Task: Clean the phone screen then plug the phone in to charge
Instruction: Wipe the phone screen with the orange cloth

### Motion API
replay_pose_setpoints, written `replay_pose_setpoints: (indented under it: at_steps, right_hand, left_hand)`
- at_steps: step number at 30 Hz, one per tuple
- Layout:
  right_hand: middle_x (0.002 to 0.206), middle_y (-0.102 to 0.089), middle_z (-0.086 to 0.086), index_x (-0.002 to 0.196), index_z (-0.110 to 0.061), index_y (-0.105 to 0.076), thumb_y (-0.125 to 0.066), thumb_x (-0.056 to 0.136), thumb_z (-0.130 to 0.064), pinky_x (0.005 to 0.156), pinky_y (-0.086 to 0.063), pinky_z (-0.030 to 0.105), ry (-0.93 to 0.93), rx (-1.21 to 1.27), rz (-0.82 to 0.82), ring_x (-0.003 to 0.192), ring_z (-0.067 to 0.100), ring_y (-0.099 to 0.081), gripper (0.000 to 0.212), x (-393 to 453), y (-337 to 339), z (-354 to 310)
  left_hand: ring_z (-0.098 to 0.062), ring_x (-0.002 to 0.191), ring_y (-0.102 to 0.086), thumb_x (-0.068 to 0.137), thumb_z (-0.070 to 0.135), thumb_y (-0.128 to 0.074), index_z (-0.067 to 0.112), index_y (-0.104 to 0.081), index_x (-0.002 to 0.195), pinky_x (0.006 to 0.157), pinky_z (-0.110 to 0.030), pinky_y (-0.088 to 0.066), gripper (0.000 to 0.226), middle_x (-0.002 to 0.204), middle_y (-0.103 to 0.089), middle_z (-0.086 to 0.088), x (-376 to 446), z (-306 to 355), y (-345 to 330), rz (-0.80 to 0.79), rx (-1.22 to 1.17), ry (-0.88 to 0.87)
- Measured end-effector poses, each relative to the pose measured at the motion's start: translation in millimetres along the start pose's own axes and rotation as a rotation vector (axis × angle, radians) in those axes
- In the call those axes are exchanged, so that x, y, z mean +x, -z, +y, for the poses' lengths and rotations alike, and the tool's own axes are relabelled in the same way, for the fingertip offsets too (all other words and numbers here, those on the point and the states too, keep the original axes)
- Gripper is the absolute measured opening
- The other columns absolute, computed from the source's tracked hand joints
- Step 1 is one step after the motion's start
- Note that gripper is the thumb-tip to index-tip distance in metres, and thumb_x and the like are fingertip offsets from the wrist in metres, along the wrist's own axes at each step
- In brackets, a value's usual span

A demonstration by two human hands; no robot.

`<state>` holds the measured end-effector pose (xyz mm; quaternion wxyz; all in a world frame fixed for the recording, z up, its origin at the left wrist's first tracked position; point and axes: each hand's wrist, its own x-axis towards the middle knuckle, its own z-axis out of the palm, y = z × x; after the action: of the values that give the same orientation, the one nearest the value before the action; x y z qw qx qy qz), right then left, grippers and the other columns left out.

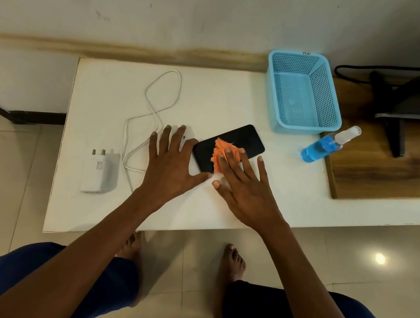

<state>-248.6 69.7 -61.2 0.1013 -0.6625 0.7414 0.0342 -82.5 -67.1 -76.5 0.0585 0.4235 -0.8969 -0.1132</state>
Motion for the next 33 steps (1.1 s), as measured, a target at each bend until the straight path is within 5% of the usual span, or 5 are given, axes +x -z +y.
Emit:
replay_pose_setpoints:
  at_steps: [7,12,18,28,33]
  right_hand:
    - [0.167,-0.005,0.0,0.159,-0.021,-0.014,-0.014,0.101,-0.062,0.119,-0.012,0.06,0.009,-0.026,0.033,0.154,0.029,-0.002,0.07,1,-2,-11]
    - [0.167,-0.006,0.0,0.159,-0.022,-0.01,-0.004,0.1,-0.063,0.118,-0.011,0.063,-0.146,-0.061,0.026,0.153,0.033,-0.005,0.072,-2,7,3]
    - [0.166,0.014,-0.003,0.157,-0.026,0.01,0.004,0.096,-0.065,0.12,0.0,0.058,-0.323,-0.047,0.01,0.153,0.027,0.012,0.073,-4,12,30]
    - [0.167,0.004,-0.001,0.159,-0.024,-0.003,-0.012,0.1,-0.062,0.121,-0.005,0.058,0.066,0.052,0.026,0.153,0.027,0.009,0.071,-2,-3,-19]
    - [0.167,-0.006,-0.002,0.159,-0.027,-0.008,-0.016,0.102,-0.061,0.119,-0.01,0.062,0.032,-0.003,0.066,0.154,0.03,0.001,0.067,-2,-3,-13]
  left_hand:
    - [-0.038,0.149,-0.016,0.073,0.081,-0.055,0.025,-0.049,0.138,0.118,-0.059,-0.002,0.086,0.16,-0.027,-0.009,0,1,3,0.002,0.007,0.013]
    - [-0.039,0.149,-0.015,0.072,0.078,-0.057,0.026,-0.049,0.136,0.117,-0.061,-0.003,0.083,0.16,-0.027,-0.008,-2,4,6,0.001,0.013,0.017]
    - [-0.039,0.148,-0.019,0.072,0.078,-0.058,0.026,-0.051,0.133,0.117,-0.061,-0.004,0.08,0.158,-0.03,-0.008,-1,3,4,0.018,0.014,0.008]
    - [-0.039,0.149,-0.016,0.072,0.082,-0.054,0.026,-0.049,0.138,0.117,-0.06,-0.003,0.086,0.16,-0.028,-0.009,0,0,2,0.009,0.002,-0.001]
    - [-0.039,0.149,-0.015,0.071,0.084,-0.054,0.027,-0.048,0.139,0.117,-0.061,-0.003,0.088,0.16,-0.026,-0.009,1,-2,3,0.006,0.022,0.009]
